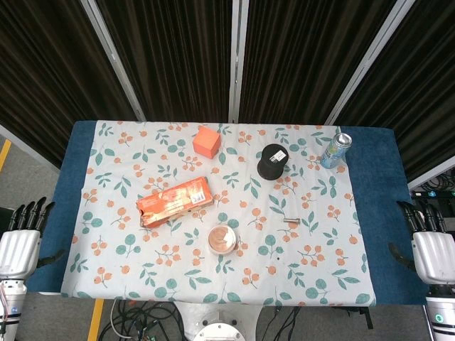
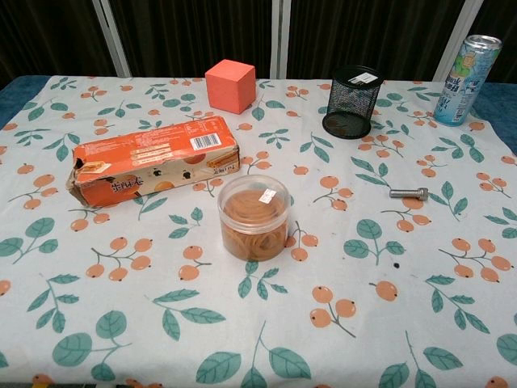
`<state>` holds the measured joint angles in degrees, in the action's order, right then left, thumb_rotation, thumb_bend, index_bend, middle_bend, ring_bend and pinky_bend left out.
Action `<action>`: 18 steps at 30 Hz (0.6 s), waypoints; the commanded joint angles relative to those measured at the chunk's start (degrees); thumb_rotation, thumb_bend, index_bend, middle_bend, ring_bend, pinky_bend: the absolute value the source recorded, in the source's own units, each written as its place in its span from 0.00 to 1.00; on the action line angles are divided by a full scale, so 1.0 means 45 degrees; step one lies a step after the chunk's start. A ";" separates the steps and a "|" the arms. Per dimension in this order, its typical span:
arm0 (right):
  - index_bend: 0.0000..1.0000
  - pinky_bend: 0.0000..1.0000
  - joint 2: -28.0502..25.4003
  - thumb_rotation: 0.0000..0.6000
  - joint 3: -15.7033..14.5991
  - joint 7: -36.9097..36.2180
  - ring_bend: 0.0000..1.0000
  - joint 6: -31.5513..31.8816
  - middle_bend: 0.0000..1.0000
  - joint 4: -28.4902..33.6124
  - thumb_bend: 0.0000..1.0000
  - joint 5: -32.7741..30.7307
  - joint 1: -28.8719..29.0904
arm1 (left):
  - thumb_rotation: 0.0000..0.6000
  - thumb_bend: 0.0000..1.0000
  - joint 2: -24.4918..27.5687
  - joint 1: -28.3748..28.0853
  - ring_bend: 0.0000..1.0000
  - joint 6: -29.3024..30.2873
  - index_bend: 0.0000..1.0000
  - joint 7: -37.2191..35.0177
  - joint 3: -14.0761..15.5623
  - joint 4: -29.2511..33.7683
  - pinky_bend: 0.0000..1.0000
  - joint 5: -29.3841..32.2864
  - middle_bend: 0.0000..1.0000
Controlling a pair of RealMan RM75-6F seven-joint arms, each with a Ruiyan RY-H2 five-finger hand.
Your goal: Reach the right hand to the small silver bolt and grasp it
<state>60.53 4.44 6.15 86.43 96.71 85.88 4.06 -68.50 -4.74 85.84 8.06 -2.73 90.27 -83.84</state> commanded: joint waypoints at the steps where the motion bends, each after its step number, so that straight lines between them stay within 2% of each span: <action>1: 0.10 0.00 0.0010 1.00 -0.0030 -0.0036 0.00 -0.0059 0.15 -0.0017 0.18 0.0013 0.0011 | 1.00 0.00 -0.0022 0.0010 0.00 0.0018 0.09 -0.0003 0.0005 -0.0005 0.00 -0.0018 0.01; 10: 0.12 0.00 -0.0081 1.00 -0.0207 -0.0271 0.00 -0.0740 0.15 0.0046 0.19 0.0558 0.0465 | 1.00 0.00 -0.0064 0.0047 0.00 0.0201 0.09 0.0008 0.0011 0.0014 0.00 -0.0210 0.01; 14: 0.17 0.00 -0.0096 1.00 -0.0101 -0.0053 0.00 -0.2133 0.17 0.0253 0.21 0.0785 0.1466 | 1.00 0.00 -0.0028 0.0021 0.00 0.0217 0.09 0.0029 0.0009 0.0025 0.00 -0.0300 0.01; 18: 0.25 0.00 0.0329 1.00 0.0294 0.0578 0.00 -0.3962 0.18 0.0401 0.24 0.0338 0.2776 | 1.00 0.00 0.0020 0.0005 0.00 0.0194 0.09 0.0032 0.0042 0.0023 0.00 -0.0377 0.01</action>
<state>60.62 4.39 6.52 74.24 97.86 88.59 12.08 -68.41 -4.71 86.72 8.20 -2.56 90.37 -85.53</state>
